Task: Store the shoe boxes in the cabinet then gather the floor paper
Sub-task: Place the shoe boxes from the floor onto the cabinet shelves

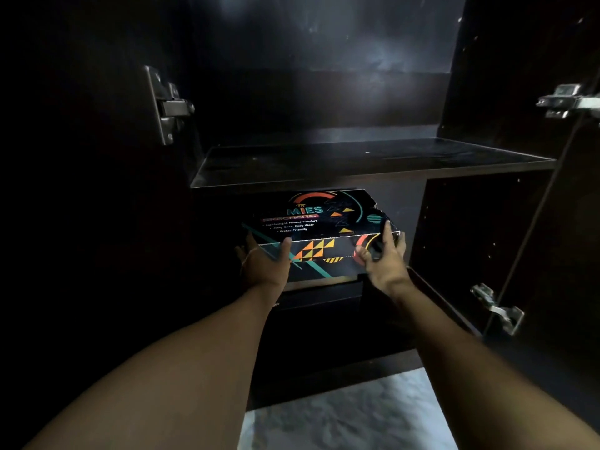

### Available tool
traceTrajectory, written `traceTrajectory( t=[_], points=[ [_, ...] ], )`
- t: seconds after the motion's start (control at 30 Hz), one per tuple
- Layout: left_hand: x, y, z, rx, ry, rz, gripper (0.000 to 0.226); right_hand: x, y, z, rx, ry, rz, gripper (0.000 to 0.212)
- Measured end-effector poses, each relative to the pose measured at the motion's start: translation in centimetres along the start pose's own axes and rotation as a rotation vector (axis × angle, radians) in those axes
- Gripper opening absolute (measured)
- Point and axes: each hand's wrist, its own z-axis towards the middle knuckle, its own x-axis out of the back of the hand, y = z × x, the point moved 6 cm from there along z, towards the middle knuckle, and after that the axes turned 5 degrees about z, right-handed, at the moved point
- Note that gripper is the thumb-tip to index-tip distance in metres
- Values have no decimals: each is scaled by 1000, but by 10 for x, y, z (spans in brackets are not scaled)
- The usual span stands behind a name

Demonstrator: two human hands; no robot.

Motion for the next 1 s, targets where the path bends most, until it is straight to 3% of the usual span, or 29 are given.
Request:
traceTrajectory(
  t=[0.2,0.33,0.4,0.53,0.67,0.87,1.0],
  points=[
    [12,16,-2,-120,4,184,69,-9,-12,3,21,-113,-73,97],
    [2,21,-30,-567,51,556,77,-5,-17,-18,112,101,-287,74],
    [-14,14,-37,-680,-24,693,87,-9,-14,-25,144,121,-365,69],
    [-26,11,-26,-568,-158,809,97,-27,-20,-16,131,-13,-453,78],
    [-29,22,-10,-427,-324,774,103,-48,-22,-3,89,-109,-435,82],
    [-35,23,0,-408,-381,805,108,-68,-13,8,86,-152,-392,92],
    [-32,22,-2,-405,-405,795,105,-55,-17,3,75,-135,-412,83]
  ],
)
